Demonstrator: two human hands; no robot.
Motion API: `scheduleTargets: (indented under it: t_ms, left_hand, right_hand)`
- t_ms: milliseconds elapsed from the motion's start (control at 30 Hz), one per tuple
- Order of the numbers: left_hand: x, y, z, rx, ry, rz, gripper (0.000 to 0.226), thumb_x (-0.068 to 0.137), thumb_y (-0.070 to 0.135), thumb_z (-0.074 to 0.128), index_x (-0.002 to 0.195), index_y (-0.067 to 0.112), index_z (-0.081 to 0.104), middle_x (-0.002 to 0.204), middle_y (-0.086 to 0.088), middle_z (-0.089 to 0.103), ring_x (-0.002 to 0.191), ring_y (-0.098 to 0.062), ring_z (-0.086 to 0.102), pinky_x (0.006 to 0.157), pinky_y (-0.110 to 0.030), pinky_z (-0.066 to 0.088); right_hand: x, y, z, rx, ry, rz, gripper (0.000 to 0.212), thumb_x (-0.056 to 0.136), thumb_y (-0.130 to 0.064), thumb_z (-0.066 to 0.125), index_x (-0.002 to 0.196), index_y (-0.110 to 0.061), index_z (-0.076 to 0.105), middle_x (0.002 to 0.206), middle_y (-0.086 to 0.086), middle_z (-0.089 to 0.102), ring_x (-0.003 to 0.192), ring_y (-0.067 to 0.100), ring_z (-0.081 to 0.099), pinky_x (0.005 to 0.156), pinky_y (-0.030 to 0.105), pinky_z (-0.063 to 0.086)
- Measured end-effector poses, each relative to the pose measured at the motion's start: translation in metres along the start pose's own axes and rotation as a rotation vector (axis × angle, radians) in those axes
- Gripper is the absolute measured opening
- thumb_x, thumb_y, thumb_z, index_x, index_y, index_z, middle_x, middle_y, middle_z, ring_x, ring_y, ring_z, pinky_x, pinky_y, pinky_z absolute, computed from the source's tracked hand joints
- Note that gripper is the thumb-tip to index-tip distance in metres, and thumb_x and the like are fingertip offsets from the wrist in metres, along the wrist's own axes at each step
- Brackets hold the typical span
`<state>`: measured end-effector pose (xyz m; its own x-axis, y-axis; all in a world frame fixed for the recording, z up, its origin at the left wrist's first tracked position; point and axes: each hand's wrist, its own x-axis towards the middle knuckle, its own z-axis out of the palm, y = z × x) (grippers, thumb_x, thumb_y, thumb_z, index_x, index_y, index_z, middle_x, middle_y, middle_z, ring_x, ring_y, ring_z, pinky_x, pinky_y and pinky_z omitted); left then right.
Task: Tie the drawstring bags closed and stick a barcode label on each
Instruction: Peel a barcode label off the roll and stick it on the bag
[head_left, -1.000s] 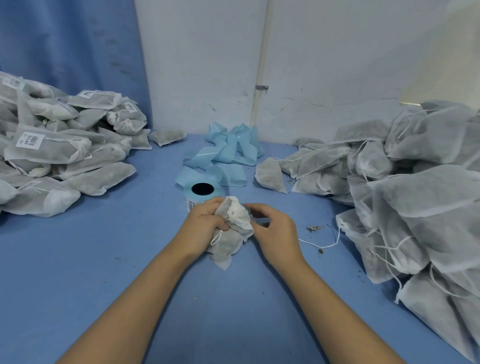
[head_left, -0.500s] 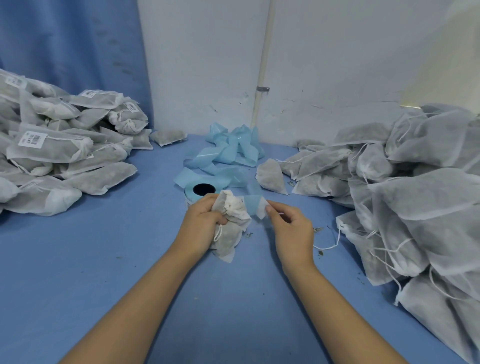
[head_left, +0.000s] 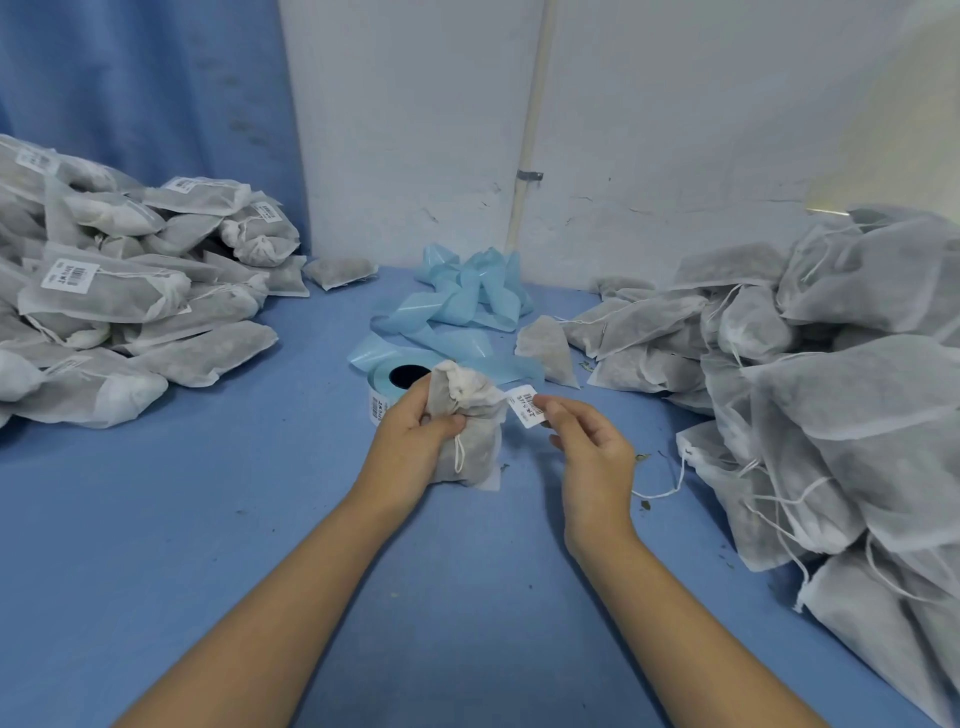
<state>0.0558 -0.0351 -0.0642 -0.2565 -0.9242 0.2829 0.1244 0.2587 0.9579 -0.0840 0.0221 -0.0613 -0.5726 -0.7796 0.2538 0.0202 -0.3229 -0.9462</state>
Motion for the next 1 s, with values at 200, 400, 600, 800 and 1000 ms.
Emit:
scheduleTargets:
  t_ms: [200, 400, 600, 800, 1000]
  left_hand:
    - [0.000, 0.000, 0.002, -0.057, 0.016, 0.030, 0.037, 0.085, -0.010, 0.055, 0.099, 0.024, 0.064, 0.087, 0.020, 0.071, 0.083, 0.004, 0.064, 0.072, -0.008, 0.046]
    - [0.000, 0.004, 0.012, -0.087, 0.203, 0.076, 0.033, 0.086, -0.004, 0.061, 0.099, 0.026, 0.061, 0.098, 0.007, 0.068, 0.094, -0.011, 0.063, 0.084, -0.026, 0.048]
    - [-0.004, 0.022, 0.027, -0.090, 0.359, 0.266, 0.038, 0.086, -0.001, 0.062, 0.103, 0.032, 0.053, 0.106, 0.012, 0.061, 0.097, 0.004, 0.059, 0.086, -0.012, 0.045]
    - [-0.009, 0.027, 0.031, -0.057, 0.483, 0.373, 0.044, 0.088, -0.006, 0.056, 0.100, 0.035, 0.044, 0.091, 0.039, 0.055, 0.088, 0.014, 0.054, 0.076, -0.004, 0.040]
    - [-0.010, 0.026, 0.035, -0.078, 0.467, 0.366, 0.043, 0.089, -0.003, 0.057, 0.101, 0.036, 0.044, 0.090, 0.038, 0.056, 0.086, 0.009, 0.056, 0.076, -0.010, 0.044]
  right_hand:
    - [-0.007, 0.001, 0.005, 0.015, -0.088, -0.032, 0.034, 0.087, 0.006, 0.055, 0.104, -0.022, 0.062, 0.065, -0.009, 0.062, 0.073, 0.004, 0.060, 0.080, 0.022, 0.044]
    - [-0.008, 0.000, 0.010, -0.015, -0.107, 0.065, 0.021, 0.087, -0.002, 0.064, 0.091, -0.022, 0.070, 0.075, -0.006, 0.073, 0.072, 0.002, 0.066, 0.069, 0.012, 0.049]
    - [-0.009, -0.008, 0.015, 0.216, -0.014, 0.328, 0.005, 0.083, -0.011, 0.071, 0.080, -0.014, 0.067, 0.068, -0.006, 0.070, 0.062, 0.002, 0.063, 0.053, 0.011, 0.044]
    - [-0.015, -0.012, 0.022, 0.462, -0.142, 0.555, 0.009, 0.084, -0.018, 0.066, 0.092, -0.014, 0.067, 0.081, 0.000, 0.074, 0.066, 0.006, 0.066, 0.056, 0.015, 0.045]
    - [-0.019, -0.011, 0.026, 0.409, -0.153, 0.616, 0.016, 0.079, -0.022, 0.071, 0.094, -0.016, 0.069, 0.075, -0.007, 0.070, 0.062, 0.004, 0.058, 0.056, 0.015, 0.047]
